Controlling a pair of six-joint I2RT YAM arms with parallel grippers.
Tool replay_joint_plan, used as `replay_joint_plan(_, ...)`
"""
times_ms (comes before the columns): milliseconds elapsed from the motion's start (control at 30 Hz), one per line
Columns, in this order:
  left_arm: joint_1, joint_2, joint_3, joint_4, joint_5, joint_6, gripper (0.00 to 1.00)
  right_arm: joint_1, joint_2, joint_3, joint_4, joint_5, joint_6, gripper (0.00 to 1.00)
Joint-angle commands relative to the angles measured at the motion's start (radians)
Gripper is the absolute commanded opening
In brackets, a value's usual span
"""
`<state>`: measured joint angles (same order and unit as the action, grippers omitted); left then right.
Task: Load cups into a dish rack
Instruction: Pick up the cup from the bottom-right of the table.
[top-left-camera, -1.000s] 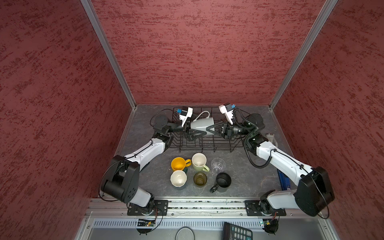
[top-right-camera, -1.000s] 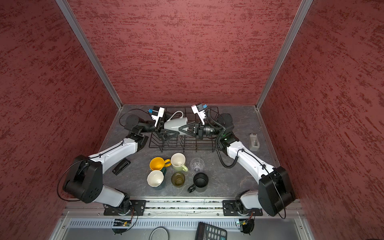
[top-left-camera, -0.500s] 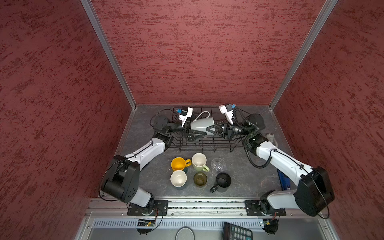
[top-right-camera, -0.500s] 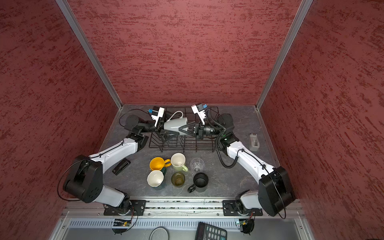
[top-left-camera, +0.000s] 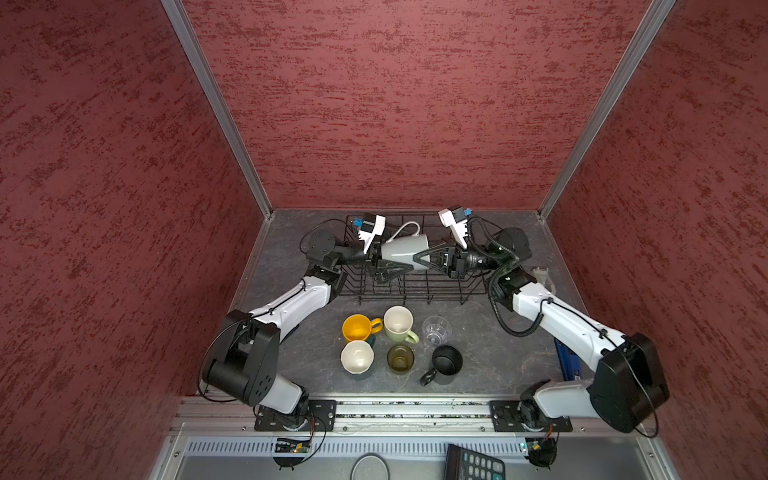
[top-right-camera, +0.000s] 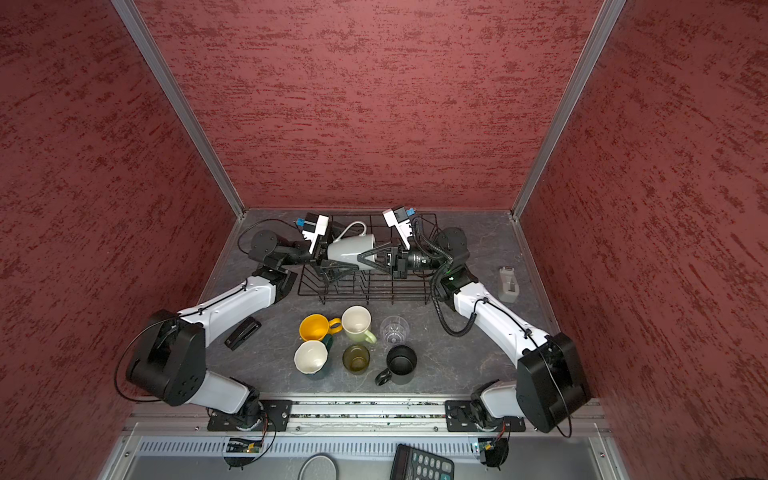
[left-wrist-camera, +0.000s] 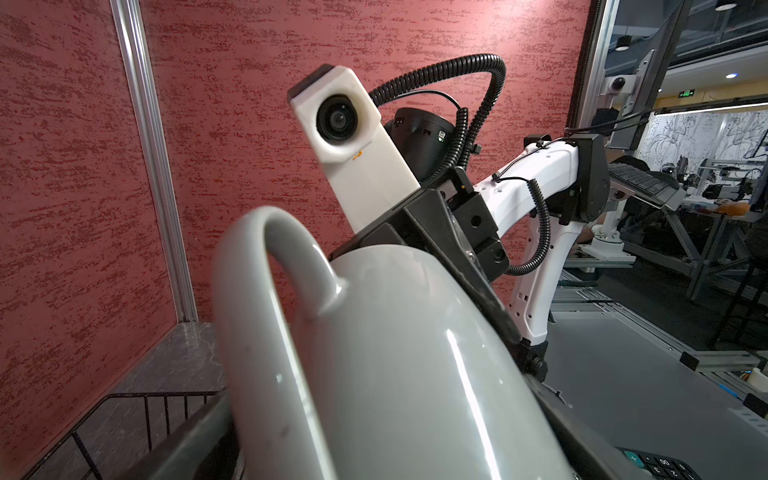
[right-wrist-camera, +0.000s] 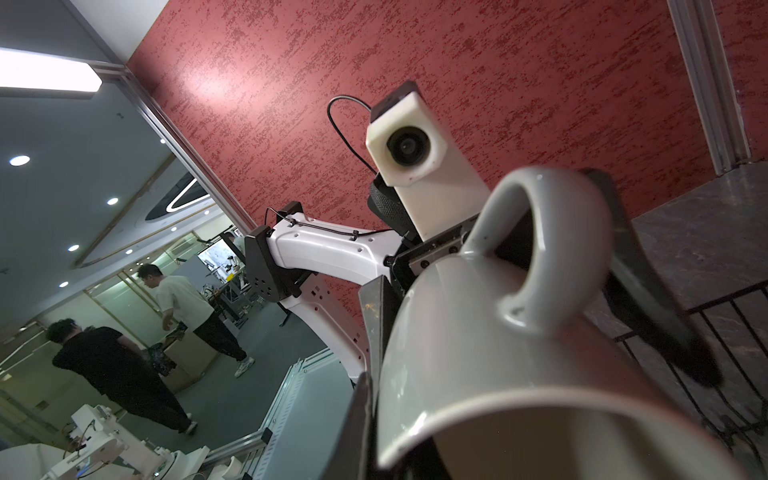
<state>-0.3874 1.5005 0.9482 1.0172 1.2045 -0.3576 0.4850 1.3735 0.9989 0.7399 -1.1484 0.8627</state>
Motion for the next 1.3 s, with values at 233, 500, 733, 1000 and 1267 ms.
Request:
replay_joint_plan(233,-0.018,0.006,0.000,0.003,-0.011,0.032,0.91,0.035,-0.002,0.010,0.196,-0.032,0.056,0.00)
replay_joint_plan(500,-0.018,0.004,0.005,0.005,-0.022,0.036,0.89,0.043,0.014,0.009,0.183,-0.033,0.058,0.00)
replay_joint_plan(733,-0.019,0.017,0.029,0.005,-0.023,0.019,0.84,0.053,0.029,0.006,0.177,-0.029,0.054,0.00)
replay_joint_plan(1000,-0.018,0.015,0.036,-0.020,-0.023,0.022,0.62,0.055,0.025,0.013,0.101,-0.012,0.008,0.00)
replay_joint_plan(1267,-0.013,0.013,0.047,-0.043,-0.025,0.018,0.18,0.053,0.003,0.038,-0.025,0.012,-0.069,0.07)
